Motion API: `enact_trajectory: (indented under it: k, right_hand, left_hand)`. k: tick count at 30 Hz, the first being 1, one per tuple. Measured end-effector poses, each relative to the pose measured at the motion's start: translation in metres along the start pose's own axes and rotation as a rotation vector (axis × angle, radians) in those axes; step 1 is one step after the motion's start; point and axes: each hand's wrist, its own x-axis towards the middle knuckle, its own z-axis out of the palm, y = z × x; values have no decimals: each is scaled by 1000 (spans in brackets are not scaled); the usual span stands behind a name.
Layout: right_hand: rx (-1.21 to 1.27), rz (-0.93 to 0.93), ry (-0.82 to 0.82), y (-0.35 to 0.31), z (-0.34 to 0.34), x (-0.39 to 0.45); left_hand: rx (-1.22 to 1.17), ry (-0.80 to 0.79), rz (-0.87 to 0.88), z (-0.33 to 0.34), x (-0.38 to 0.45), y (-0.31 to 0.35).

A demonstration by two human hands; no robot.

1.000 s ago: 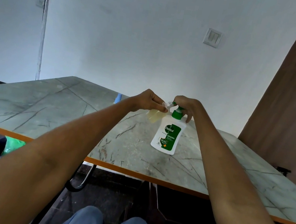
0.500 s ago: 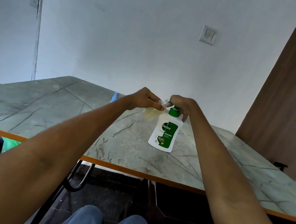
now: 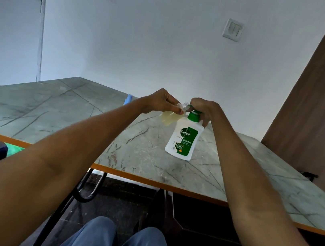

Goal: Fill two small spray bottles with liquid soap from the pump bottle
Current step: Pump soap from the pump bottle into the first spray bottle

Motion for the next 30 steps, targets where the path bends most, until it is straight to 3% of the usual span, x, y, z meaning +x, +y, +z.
enact_trajectory:
  k: [30]
  right_hand:
    - [-23,-2,-48,-3,-7,6]
  left_hand:
    - [-27,3,24,1,5,1]
